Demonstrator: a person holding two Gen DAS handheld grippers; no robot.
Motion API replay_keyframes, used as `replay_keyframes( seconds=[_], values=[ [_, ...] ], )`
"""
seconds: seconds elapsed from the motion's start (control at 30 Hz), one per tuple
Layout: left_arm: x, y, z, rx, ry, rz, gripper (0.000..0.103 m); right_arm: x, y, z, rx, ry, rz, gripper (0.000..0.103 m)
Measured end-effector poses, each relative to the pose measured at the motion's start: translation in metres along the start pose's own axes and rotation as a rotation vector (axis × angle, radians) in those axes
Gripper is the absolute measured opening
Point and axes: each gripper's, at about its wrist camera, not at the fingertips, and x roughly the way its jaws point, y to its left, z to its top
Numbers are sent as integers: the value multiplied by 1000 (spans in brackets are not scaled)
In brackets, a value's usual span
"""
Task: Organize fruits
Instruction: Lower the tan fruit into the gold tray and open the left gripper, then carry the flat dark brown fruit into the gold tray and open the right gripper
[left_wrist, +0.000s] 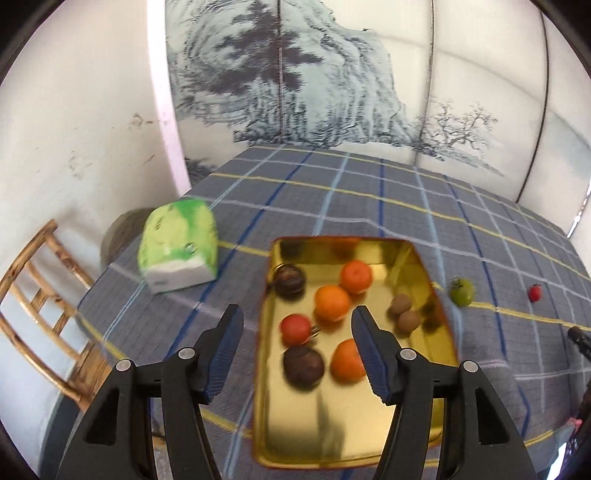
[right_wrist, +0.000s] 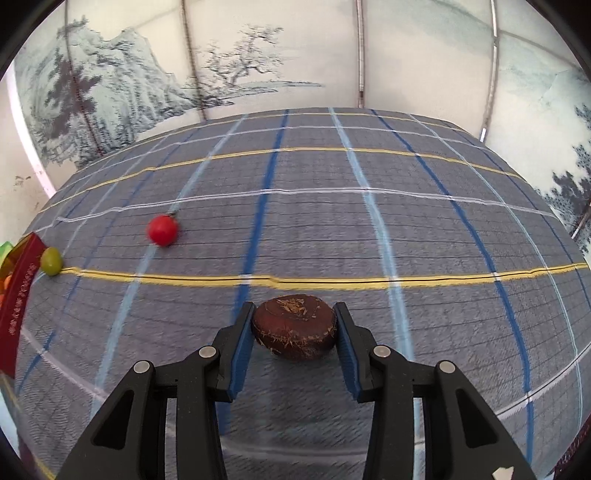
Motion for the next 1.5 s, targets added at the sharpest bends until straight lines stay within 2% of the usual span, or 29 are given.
replay_keyframes(
  seconds=[0.23,0.37,0.5,0.73,0.93,1.2,1.5],
  values=[
    [-4,1,-11,-12,-5,19,67,-33,62,9,-80,-43,130,38],
    [-10,0,-12,-10,-25,1,67,-52,102,14,-130,-65,218,38],
    [-14,-6,-14,16,-28,-31,67,-64,143,19,-173,-64,327,38],
    [-20,-12,-17,59,-57,-5,67,-70,214,26,-274,-50,468,38],
    [-19,1,-18,38,-46,14,67,-59,266,24,-358,0,551,38],
    [-19,9,-18,49,-46,29,67,-33,331,26,-454,61,616,38],
    [-20,15,-15,49,-57,17,67,-6,373,29,-506,109,623,38]
  ],
)
